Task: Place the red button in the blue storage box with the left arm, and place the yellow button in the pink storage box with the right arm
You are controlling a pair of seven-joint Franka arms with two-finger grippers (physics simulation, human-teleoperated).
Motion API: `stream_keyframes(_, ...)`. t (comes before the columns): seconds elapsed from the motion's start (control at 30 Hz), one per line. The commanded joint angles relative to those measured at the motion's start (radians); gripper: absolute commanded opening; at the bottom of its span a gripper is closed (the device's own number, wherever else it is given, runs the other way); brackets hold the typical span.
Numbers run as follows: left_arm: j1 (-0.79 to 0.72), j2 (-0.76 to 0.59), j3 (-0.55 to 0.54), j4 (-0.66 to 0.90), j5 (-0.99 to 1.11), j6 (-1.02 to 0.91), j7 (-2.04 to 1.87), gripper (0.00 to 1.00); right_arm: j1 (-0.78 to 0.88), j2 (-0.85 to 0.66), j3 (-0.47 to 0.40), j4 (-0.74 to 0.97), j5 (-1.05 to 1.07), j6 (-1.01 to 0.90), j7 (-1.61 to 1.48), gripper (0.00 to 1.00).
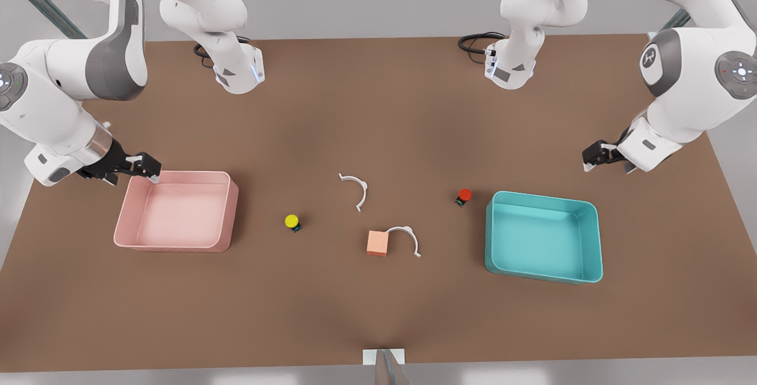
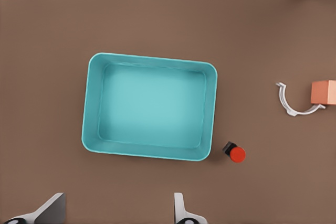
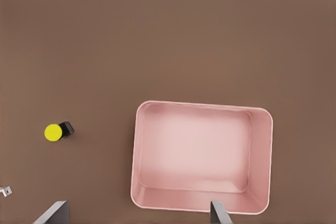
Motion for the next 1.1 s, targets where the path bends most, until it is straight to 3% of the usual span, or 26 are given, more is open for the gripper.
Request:
stream_keyframes(0.0, -0.001, 0.001, 0.0, 0.0, 0.002, 0.016, 0.023, 1.0, 0.0, -0.001, 0.0, 0.001, 0.001, 0.012, -0.009, 1.0)
stream_keyframes(0.07, -0.017, 0.013, 0.0, -0.005, 0.0, 0.016, -0.096, 1.0, 0.001, -0.001, 0.0, 0.001, 0.001, 0.011, -0.009, 1.0)
stream_keyframes(0.17, -0.142, 0.071, -0.001, -0.005, -0.033, 0.062, -0.716, 1.0, 0.012, 0.022, 0.011, -0.001, 0.051, 0.004, 0.005, 1.0)
stream_keyframes(0.2, -0.179, 0.091, -0.001, -0.037, -0.078, 0.12, -0.895, 1.0, 0.011, 0.057, 0.041, 0.001, 0.106, 0.02, -0.003, 1.0)
stream_keyframes(0.27, -0.233, 0.091, -0.001, -0.105, -0.077, 0.234, -1.113, 1.0, 0.038, 0.099, 0.15, 0.002, -0.01, 0.061, 0.008, 1.0)
stream_keyframes(0.3, -0.251, 0.091, -0.001, -0.145, -0.078, 0.293, -1.167, 1.0, 0.041, 0.145, 0.152, 0.002, -0.013, 0.113, 0.008, 1.0)
stream_keyframes(0.4, -0.296, 0.088, -0.001, -0.293, -0.077, 0.473, -1.191, 1.0, 0.109, 0.301, 0.155, 0.002, -0.018, 0.317, 0.005, 1.0)
stream_keyframes(0.53, -0.349, 0.093, -0.001, -0.352, -0.073, 0.539, -1.19, 1.0, 0.153, 0.448, 0.16, 0.005, -0.016, 0.537, 0.016, 1.0)
stream_keyframes(0.77, -0.397, 0.096, -0.001, -0.583, -0.069, 0.837, -1.191, 1.0, 0.231, 0.511, 0.169, -0.047, -0.018, 0.575, 0.029, 1.0)
stream_keyframes(1.07, -0.403, 0.128, -0.001, -0.631, -0.069, 0.847, -1.19, 1.0, 0.207, 0.488, 0.187, -0.194, -0.018, 0.56, 0.052, 1.0)
